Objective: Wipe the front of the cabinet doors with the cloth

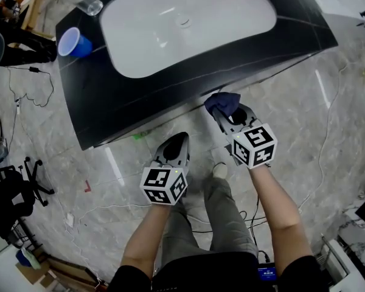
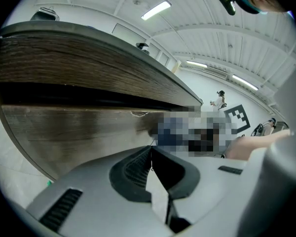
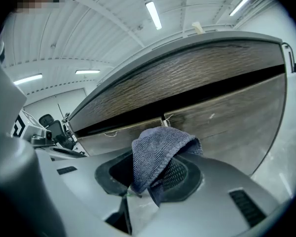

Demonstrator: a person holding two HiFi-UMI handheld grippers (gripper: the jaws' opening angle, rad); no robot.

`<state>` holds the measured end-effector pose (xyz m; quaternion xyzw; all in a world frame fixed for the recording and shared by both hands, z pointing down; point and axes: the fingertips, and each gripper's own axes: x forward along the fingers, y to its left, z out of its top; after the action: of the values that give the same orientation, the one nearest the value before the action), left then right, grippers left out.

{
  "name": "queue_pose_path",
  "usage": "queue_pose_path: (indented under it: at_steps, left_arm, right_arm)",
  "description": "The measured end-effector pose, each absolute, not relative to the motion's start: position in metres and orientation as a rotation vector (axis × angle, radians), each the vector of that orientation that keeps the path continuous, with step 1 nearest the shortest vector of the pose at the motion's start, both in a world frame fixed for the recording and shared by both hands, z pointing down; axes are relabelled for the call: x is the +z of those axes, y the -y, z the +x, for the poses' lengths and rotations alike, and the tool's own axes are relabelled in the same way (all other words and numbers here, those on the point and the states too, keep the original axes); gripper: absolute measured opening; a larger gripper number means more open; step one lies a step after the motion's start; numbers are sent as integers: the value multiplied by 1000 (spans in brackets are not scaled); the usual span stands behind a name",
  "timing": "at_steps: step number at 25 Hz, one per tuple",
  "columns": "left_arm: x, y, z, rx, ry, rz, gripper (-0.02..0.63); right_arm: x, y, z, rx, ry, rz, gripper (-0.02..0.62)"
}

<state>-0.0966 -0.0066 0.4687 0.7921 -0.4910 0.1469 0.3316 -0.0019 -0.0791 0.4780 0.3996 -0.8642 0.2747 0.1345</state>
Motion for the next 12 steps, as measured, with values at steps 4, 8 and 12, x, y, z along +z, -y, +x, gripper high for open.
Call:
queue_pose_path:
  at_steps: [4, 8, 12]
  left_arm:
    - [474, -3, -105, 402, 1281, 2064, 8]
    - [475, -10, -128, 401, 1296, 2050, 8]
    - [473, -18, -164, 389, 1337, 2028, 8]
  right_arm:
    - [480, 57, -14, 824, 2507, 1131, 123]
    - [483, 35, -43, 851, 2514, 1079, 123]
    - [488, 16, -85, 858, 2523, 1007, 123]
